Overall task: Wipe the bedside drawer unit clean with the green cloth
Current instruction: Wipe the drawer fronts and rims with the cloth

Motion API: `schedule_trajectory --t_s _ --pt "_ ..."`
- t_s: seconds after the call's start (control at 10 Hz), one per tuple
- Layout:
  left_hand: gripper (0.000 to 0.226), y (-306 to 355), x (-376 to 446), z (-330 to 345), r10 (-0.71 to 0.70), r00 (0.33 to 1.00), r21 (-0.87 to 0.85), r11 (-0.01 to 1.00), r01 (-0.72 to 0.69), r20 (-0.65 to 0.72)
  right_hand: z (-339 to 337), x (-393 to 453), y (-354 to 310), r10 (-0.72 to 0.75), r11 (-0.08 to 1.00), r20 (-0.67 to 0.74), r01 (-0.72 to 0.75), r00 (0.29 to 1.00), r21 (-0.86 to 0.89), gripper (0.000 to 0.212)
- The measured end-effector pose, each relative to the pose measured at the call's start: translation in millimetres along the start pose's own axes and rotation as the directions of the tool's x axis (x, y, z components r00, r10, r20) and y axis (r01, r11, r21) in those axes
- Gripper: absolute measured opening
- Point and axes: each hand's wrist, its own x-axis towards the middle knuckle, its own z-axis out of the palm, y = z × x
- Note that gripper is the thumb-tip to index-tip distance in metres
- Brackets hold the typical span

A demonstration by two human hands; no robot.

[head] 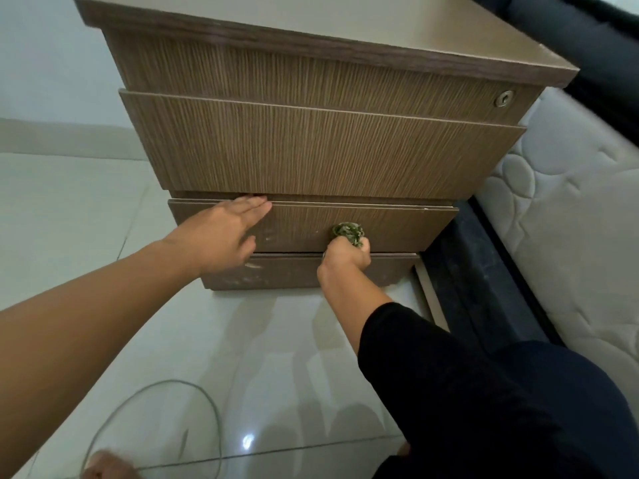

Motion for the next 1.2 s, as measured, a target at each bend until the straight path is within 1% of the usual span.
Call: schedule_trajectory --t_s 0.1,0.2,0.3,0.4,0.5,0.6,0.7,0.8,0.9,1.0,1.1,1.2 --pt "0.061 -17.4 -10.0 0.5 -0.015 1.0 -0.016 1.0 0.014 -0.023 10.8 -21.5 13.8 0.019 0.998 0.033 -0.017 0.999 -0.056 0.046" --pt "0.06 -29.5 -18.9 -0.1 -0.036 0.997 -0.04 0.999 0.033 -0.068 25.5 -43.2 28.2 0.042 0.996 0.052 -0.038 0.998 -0.075 0.048" --pt "0.058 -39.5 -26.4 -0.2 -0.044 0.994 -0.045 0.998 0.04 -0.101 36.2 -60.8 38.4 0.082 0.995 0.071 -0.078 0.994 -0.055 0.05" --pt "0.054 -51.1 -35.1 0.2 -0.066 0.983 -0.076 0.996 0.054 -0.169 51.5 -79.4 54.2 0.142 0.99 0.058 -0.142 0.988 -0.009 0.051" --pt "0.052 -63.2 -43.0 3.3 -0.083 0.969 -0.136 0.989 0.052 -0.234 66.1 -93.9 69.7 0.159 0.986 0.052 -0.161 0.986 0.043 0.05" --pt "0.051 -75.7 -46.5 6.5 -0.099 0.958 -0.21 0.977 0.043 -0.269 84.4 -107.1 83.6 0.29 0.917 0.055 -0.294 0.955 0.268 0.036" --pt "0.049 -85.9 -46.4 3.8 -0.125 0.951 -0.28 0.959 0.043 -0.282 104.1 -114.3 99.8 0.423 0.747 0.074 -0.394 0.903 0.536 0.017" --pt "0.048 -90.0 -47.0 1.6 -0.132 0.947 -0.318 0.947 0.034 -0.292 101.8 -120.5 103.6 0.318 0.831 0.067 -0.311 0.946 0.461 0.017" --pt "0.048 -93.0 -47.1 2.2 -0.145 0.943 -0.359 0.933 0.03 -0.3 104.4 -105.6 136.3 -0.263 0.851 0.185 0.318 0.947 -0.418 0.074" --pt "0.048 -93.5 -47.5 1.8 -0.162 0.939 -0.384 0.923 0.036 -0.303 96.3 -109.6 149.8 -0.274 -0.393 0.77 0.663 0.577 -0.637 0.044" --pt "0.045 -94.3 -47.9 -1.4 -0.185 0.933 -0.368 0.928 0.062 -0.309 101.3 -124.9 134.5 0.149 -0.808 0.797 0.537 0.585 -0.243 0.046" --pt "0.043 -99.6 -49.9 -3.6 -0.241 0.922 -0.368 0.922 0.119 -0.304 108.3 -131.8 159.5 -0.026 0.124 0.675 0.673 0.737 -0.729 0.052"
